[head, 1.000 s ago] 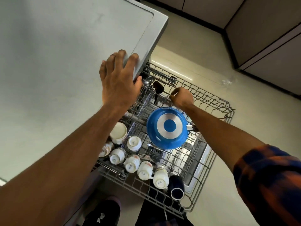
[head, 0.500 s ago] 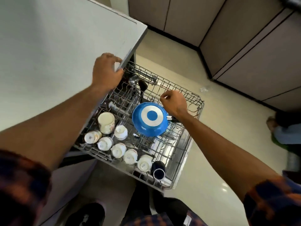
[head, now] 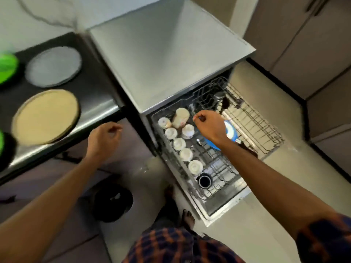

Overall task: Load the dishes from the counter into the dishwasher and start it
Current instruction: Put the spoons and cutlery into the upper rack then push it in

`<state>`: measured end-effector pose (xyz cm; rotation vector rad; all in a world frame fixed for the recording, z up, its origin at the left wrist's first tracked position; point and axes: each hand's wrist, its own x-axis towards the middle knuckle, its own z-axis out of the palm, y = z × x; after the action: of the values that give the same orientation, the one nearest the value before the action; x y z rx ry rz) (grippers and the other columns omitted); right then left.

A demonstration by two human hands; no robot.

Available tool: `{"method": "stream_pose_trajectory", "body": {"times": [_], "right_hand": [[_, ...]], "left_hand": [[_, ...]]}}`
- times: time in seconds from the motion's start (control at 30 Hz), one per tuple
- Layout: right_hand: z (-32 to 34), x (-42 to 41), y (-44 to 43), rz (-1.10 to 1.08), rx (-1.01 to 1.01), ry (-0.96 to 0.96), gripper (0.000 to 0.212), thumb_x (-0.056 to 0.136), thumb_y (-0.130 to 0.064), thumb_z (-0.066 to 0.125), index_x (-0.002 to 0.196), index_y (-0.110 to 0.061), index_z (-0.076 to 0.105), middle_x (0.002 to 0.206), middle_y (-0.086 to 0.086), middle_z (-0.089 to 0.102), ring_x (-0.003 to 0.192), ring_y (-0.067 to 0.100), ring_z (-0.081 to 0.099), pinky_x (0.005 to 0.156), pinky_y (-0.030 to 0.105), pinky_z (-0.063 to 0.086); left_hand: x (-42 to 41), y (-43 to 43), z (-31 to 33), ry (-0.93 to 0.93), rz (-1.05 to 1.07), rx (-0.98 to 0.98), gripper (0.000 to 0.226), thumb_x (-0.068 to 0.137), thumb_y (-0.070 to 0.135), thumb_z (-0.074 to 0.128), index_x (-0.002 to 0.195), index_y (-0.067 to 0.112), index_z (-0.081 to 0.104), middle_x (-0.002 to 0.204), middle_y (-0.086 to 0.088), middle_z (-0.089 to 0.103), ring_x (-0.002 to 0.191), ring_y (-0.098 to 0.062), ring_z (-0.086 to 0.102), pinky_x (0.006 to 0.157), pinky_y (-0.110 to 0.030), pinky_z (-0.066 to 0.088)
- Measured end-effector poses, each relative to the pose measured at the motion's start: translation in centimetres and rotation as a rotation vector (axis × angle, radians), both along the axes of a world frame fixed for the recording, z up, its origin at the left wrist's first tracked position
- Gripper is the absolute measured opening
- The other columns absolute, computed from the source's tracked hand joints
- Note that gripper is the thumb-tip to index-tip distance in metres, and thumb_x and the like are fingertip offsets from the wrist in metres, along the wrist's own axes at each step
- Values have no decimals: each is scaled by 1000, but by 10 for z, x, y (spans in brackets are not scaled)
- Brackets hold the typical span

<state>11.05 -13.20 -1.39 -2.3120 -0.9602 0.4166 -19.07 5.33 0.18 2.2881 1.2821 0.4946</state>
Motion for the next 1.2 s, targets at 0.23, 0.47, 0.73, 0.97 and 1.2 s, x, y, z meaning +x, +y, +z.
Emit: {"method": "stream_pose_trajectory", "body": {"times": [0.23,0.47,0.73,0.97,1.2], "right_hand": [[13,-141,62,334,33,59,13,89,-36,66,83,-26,72,77,-5,70,84,20,69,67,28,45],[32,-301,120,723,57,85,14,89,-33,68,86,-21,74,76,-2,72,79,22,68,68,31,50],[43,-501,168,1036,49,44,6,84,-37,67,82,-34,72,75,-13,70,78,10,67,74,29,52],[38,-650,209,1180,3,-3,7,85,-38,63,85,-37,70,76,-16,66,83,12,67,76,31,53],[34,-778,246,1276,-60,-11,11,87,-42,61,89,-37,71,91,-9,73,93,23,68,83,40,57]], "left_hand": [[-196,-72,1,20,307,67,16,85,24,66,93,15,76,92,-5,75,84,-25,71,76,-41,56],[-366,-133,9,103,653,114,16,84,7,73,97,16,76,96,-3,73,87,-26,67,81,-40,51],[-522,-160,2,88,954,125,22,85,21,69,106,16,73,106,-7,70,101,-33,61,91,-40,44],[-601,-127,-12,125,1081,94,33,79,47,61,105,28,70,104,3,64,104,-26,56,80,-40,41],[-669,-96,-23,182,1240,100,43,79,55,70,112,29,62,120,3,52,121,-23,45,110,-52,28]]}}
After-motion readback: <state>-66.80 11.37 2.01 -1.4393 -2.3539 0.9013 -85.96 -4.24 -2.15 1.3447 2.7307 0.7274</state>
